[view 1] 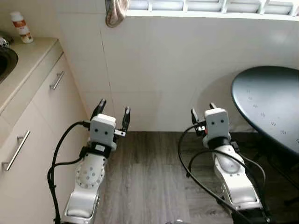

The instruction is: Kitchen organization

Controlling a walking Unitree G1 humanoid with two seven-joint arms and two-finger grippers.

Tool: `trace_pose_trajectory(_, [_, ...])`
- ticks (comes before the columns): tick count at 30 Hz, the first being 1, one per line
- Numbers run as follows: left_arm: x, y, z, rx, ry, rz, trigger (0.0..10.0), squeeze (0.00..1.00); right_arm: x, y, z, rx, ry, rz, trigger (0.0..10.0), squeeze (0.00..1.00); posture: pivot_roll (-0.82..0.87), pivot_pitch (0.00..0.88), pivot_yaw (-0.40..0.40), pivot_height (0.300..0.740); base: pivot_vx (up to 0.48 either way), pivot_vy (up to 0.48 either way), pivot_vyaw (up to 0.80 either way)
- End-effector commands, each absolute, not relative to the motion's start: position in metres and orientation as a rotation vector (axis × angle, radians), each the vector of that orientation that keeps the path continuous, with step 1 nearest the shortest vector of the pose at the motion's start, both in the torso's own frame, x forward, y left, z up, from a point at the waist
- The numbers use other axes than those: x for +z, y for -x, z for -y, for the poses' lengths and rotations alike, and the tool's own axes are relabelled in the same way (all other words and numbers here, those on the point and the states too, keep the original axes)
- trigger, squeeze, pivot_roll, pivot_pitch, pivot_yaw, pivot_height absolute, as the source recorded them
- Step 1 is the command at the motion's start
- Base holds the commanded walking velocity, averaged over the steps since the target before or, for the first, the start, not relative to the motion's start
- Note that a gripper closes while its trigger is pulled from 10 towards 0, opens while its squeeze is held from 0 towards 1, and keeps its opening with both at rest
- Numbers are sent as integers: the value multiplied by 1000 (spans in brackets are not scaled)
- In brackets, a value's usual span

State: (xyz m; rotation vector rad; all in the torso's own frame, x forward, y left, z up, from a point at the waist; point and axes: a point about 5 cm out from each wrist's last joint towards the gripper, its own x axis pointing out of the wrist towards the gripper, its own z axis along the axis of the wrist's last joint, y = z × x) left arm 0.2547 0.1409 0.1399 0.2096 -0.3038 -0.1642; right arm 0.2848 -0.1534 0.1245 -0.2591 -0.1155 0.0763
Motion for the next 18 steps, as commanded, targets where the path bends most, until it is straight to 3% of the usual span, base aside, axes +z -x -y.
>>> trace_pose_trajectory(1, [139,-254,-139,-171,-213,299,10000,0,125,-283,155,83,264,108,10000,0,17,14,-29,740,0,0,0])
trace_pose_trajectory(7, [137,-253,-141,-171,-232,287,10000,0,122,-275,161,86,269,85,10000,0,11,16,-28,740,0,0,0])
trace_pose_trajectory(11, [110,-239,-154,-194,-313,134,10000,0,107,-252,173,121,327,7,10000,0,0,26,-17,740,0,0,0])
trace_pose_trajectory(18, [94,-226,-162,-227,-363,60,10000,0,103,-250,165,167,339,15,10000,0,3,34,-6,740,0,0,0])
